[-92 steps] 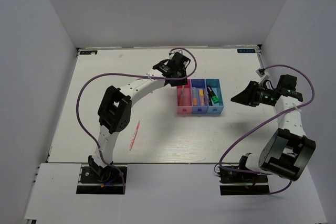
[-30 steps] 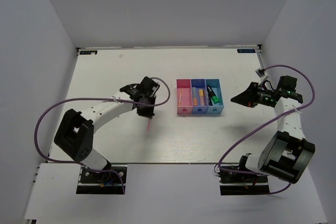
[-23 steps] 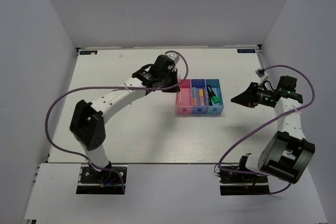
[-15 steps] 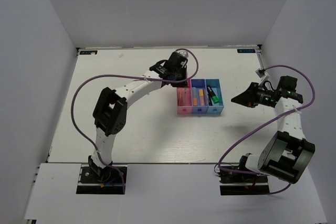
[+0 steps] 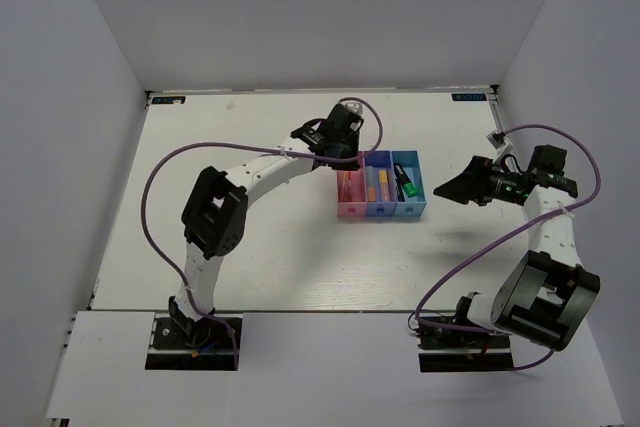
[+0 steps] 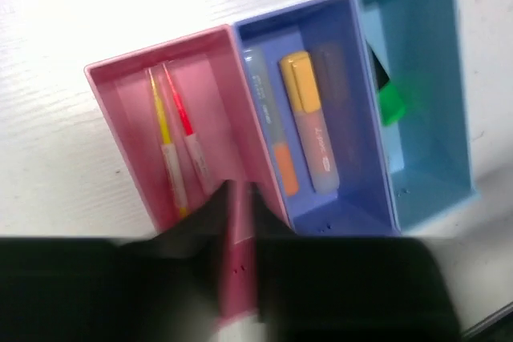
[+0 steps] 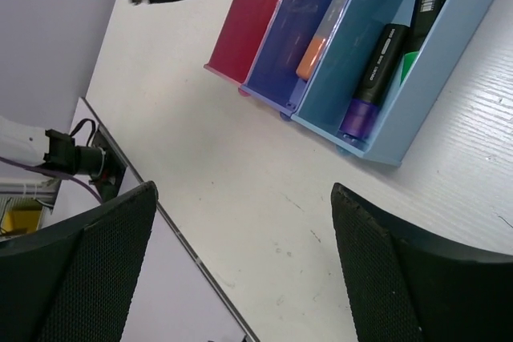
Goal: Sort the stationery into containers
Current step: Place the pen in the storage box, then reset both arms
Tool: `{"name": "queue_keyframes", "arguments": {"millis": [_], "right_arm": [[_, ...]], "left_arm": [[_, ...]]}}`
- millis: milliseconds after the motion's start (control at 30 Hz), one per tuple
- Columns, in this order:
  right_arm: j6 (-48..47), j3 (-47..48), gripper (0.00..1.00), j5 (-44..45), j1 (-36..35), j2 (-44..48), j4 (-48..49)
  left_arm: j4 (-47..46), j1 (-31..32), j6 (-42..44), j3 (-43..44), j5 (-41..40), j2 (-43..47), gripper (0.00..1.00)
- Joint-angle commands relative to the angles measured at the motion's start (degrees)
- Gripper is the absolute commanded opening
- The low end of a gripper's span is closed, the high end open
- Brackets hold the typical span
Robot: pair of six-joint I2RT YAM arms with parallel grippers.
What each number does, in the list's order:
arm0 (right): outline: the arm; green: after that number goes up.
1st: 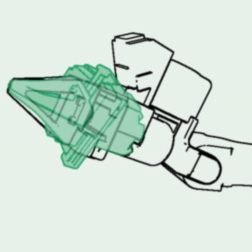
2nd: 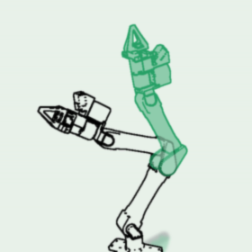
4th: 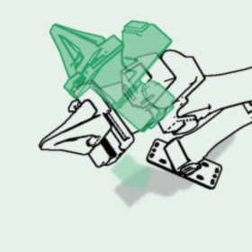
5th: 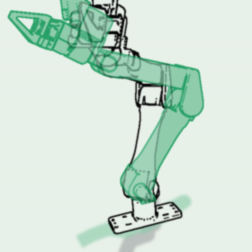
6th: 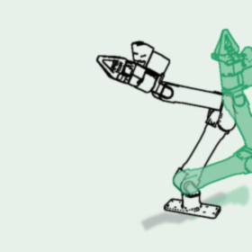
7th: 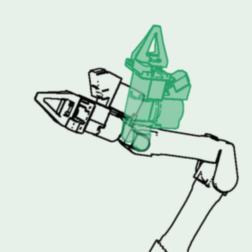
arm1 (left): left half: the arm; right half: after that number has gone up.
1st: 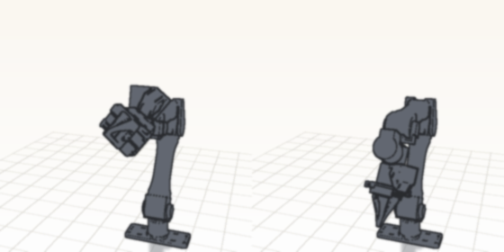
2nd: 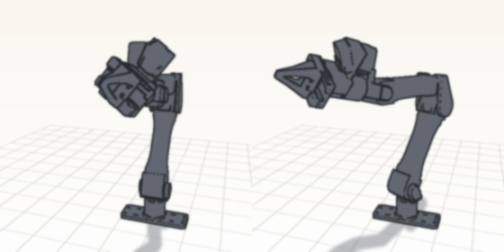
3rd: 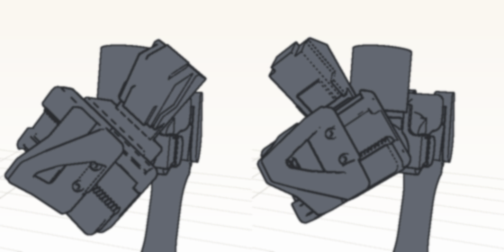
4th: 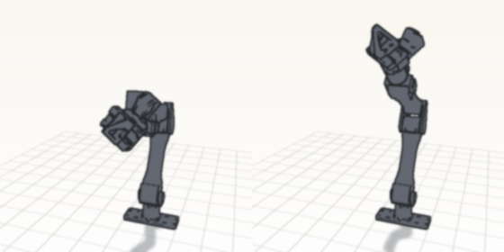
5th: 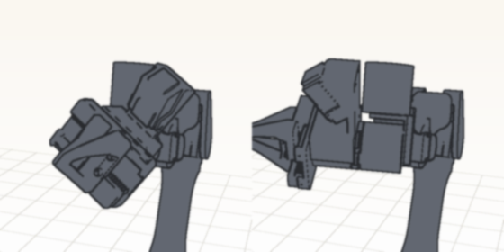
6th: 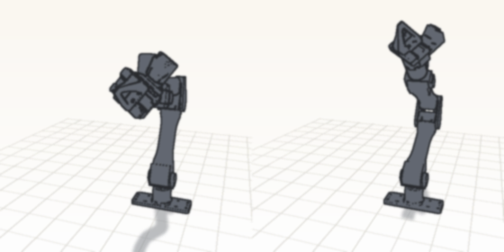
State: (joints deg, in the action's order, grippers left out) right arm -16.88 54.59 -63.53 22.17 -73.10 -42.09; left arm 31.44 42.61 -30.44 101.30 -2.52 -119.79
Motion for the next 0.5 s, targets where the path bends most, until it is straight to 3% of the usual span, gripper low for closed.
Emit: {"name": "queue_keyframes", "arguments": {"millis": [0, 33, 100, 133, 167, 200, 233, 300, 333, 367, 467], "right_arm": [[0.53, 0.79, 0.90, 1.38, 0.24, 2.17, 0.51], [0.88, 0.78, 0.90, 4.52, 0.24, 2.69, 0.77], [3.59, 0.87, 0.90, 7.35, -0.11, 4.63, 2.95], [4.83, 0.26, 0.90, 13.80, -0.46, 7.24, 3.67], [5.54, 0.26, 0.90, 16.39, -0.46, 8.05, 4.46], [9.11, -0.79, 0.90, 18.51, -0.55, 9.11, 8.04], [10.98, -2.28, 0.90, 23.83, -0.55, 10.07, 9.38], [14.33, -3.78, 0.90, 31.59, -0.73, 13.33, 12.37], [14.86, -5.00, 0.90, 32.75, -0.73, 14.73, 13.86], [15.39, -5.63, 0.90, 34.16, -0.55, 15.70, 14.22], [14.51, -7.57, 0.90, 34.61, -0.90, 16.59, 14.93]], "left_arm": [[-1.47, 2.91, 3.98, -1.78, -1.42, 11.75, 0.08], [-0.77, 3.27, 4.68, -2.93, -1.87, 16.90, 0.00], [-0.77, 3.97, 5.30, -8.00, -1.61, 21.06, 0.00], [-0.59, 3.62, 4.78, -13.44, -1.78, 28.13, 0.07], [-0.59, 3.62, 4.77, -19.50, -1.78, 30.90, 0.07], [-0.42, 2.75, 4.16, -22.52, -1.70, 33.02, 0.53], [0.37, 2.22, 3.81, -28.03, -1.69, 38.17, 0.71], [2.12, -1.28, 3.89, -36.84, -0.82, 48.63, 1.00], [2.65, -3.56, 3.98, -44.70, -0.64, 50.51, 1.00], [3.27, -4.72, 4.33, -47.04, 0.93, 57.40, 1.00], [5.03, -11.05, 7.05, -54.88, 1.56, 62.99, 1.00]]}}
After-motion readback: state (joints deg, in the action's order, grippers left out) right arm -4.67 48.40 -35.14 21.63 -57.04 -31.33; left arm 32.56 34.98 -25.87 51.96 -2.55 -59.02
